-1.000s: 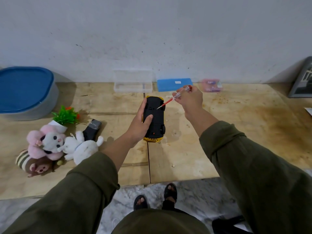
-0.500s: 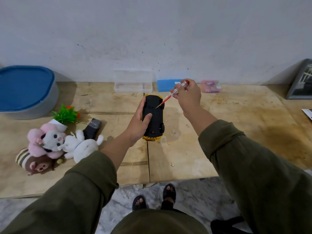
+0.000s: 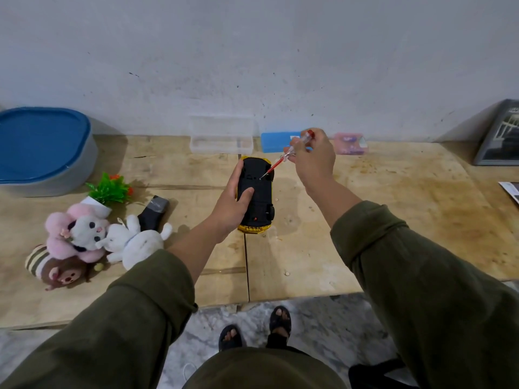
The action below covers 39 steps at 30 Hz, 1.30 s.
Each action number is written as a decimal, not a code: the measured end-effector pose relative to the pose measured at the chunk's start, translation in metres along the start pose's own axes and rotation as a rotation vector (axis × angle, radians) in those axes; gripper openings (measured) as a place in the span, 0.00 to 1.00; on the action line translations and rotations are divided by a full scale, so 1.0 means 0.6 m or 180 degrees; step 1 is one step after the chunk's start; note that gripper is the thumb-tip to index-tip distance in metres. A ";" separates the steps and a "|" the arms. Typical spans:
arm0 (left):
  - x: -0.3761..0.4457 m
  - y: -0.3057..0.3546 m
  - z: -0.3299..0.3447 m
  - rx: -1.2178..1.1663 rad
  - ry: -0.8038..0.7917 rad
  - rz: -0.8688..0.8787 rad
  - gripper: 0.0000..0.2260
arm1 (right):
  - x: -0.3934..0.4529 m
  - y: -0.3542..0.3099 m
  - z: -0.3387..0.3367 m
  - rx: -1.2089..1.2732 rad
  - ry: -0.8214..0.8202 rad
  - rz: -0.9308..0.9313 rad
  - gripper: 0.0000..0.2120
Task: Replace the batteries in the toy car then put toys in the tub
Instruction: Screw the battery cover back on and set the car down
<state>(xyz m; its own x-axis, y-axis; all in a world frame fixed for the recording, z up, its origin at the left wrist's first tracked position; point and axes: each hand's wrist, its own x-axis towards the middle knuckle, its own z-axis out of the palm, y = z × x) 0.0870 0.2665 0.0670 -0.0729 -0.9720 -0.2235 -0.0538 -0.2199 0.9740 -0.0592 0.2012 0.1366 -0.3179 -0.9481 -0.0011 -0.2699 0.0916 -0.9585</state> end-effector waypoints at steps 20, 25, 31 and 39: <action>0.012 -0.004 0.000 -0.0195 -0.0130 -0.0005 0.27 | -0.006 -0.079 0.005 -0.0711 -0.2535 -0.0751 0.14; 0.011 -0.002 -0.002 -0.0348 -0.0085 -0.0013 0.27 | -0.001 -0.072 0.002 0.0180 -0.2036 -0.0472 0.06; 0.013 0.006 -0.004 -0.0332 -0.0145 0.0056 0.27 | -0.006 -0.078 -0.006 0.0386 -0.2507 -0.0458 0.14; 0.008 0.007 0.006 -0.0346 -0.0230 0.0084 0.27 | -0.009 -0.084 -0.007 0.0217 -0.2040 -0.0539 0.07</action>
<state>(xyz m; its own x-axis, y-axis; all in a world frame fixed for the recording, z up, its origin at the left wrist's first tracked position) 0.0830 0.2609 0.0701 -0.1448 -0.9699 -0.1960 0.0572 -0.2060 0.9769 -0.0479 0.2031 0.1862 0.3329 -0.9430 0.0020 -0.2039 -0.0740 -0.9762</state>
